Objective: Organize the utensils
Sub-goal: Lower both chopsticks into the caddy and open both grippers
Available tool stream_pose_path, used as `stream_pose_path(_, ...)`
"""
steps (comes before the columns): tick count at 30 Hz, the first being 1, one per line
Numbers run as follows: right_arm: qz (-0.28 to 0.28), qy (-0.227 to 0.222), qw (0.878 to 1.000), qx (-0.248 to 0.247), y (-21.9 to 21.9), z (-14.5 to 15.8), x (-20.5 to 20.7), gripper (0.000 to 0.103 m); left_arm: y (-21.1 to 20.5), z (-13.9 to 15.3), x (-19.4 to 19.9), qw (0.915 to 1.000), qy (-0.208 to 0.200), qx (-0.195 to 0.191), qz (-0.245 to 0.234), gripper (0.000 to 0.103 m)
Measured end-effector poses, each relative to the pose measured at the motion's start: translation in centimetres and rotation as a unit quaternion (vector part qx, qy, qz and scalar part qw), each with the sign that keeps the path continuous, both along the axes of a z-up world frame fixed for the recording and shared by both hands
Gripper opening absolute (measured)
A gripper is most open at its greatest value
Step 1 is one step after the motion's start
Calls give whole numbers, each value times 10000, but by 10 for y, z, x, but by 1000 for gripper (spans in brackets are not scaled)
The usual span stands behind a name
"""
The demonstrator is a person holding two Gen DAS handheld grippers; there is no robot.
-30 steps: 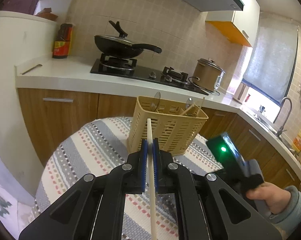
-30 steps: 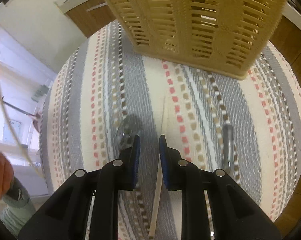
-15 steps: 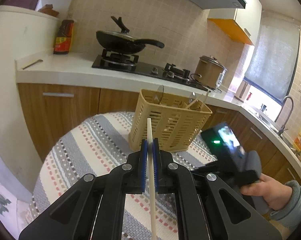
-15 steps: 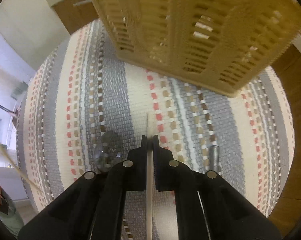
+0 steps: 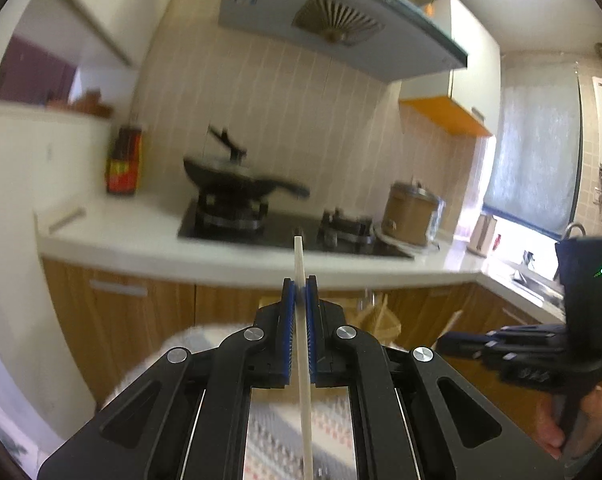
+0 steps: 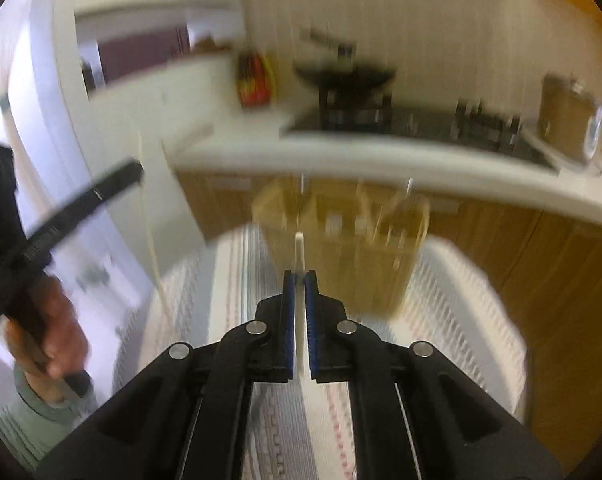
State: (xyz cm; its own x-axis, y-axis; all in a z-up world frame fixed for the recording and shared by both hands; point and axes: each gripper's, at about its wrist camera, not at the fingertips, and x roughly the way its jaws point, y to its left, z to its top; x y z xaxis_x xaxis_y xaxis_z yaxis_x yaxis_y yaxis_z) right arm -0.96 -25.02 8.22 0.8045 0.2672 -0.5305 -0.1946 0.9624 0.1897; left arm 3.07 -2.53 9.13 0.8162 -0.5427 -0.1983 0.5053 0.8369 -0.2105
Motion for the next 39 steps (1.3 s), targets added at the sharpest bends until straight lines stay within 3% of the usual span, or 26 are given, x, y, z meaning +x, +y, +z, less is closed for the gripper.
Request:
stream_pose_path(4,-99,-523,9986,34,-9,42,13,4,-12,32,12,9991,-402,-57,85,4)
stream_pose_path(9,-181,-807,9965,-90,-17,77,35,4,-29,59,34,9971,-735,-90,169,4)
stream_pose_path(19,-447,-1159,9921,-176,-37,107,58,4,-46,57,85,9966,-777,-113,253,4)
stream_pose_path(22,-566,-1142,9918,-123,-48,102,66,4,-48,46,101,9974,-667,-103,262,4)
stream_pose_path(29,-695,-992,9926,-100,-57,58,86,4,-56,13,127,9991,-319,-37,265,4)
stream_pose_path(39,-636,-581,9962,-144,-59,16,86,4,-59,-12,129,9996,-120,106,229,1)
